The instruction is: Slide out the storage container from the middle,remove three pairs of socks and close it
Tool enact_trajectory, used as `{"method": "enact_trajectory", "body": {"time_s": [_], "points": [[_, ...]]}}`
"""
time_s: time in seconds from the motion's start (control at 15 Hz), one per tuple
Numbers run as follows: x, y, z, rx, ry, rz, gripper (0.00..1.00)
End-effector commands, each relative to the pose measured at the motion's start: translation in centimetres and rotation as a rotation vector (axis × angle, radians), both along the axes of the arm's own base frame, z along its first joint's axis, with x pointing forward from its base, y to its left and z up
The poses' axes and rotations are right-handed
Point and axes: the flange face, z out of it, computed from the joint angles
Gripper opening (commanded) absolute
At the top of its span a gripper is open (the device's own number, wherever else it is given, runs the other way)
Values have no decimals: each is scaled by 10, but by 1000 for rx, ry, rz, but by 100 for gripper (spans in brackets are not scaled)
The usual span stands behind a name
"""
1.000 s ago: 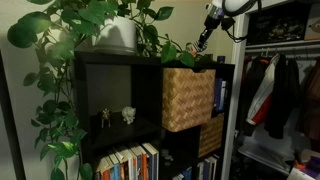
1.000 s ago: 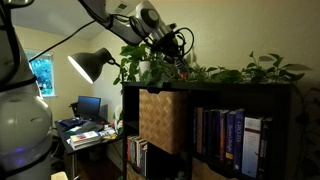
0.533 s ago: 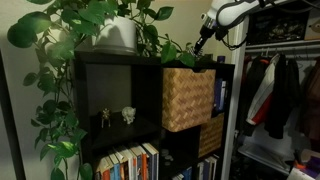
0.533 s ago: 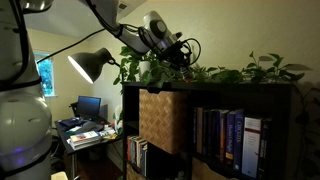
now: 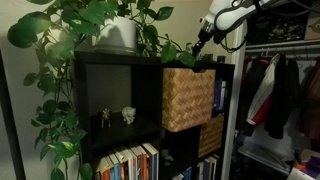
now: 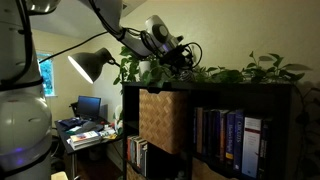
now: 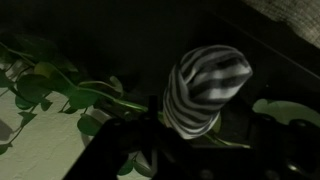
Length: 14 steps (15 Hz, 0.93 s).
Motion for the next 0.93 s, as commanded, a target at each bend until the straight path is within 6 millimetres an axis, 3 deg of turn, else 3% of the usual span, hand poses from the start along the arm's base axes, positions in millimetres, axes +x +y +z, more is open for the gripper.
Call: {"method": "enact_trajectory", "body": {"time_s": [0.0, 0.53, 0.87], "points": [[-14, 5, 14, -11, -18, -7, 99], [-53, 23, 38, -23, 66, -68, 100], [-76, 44, 31, 42, 221, -70, 100]]}}
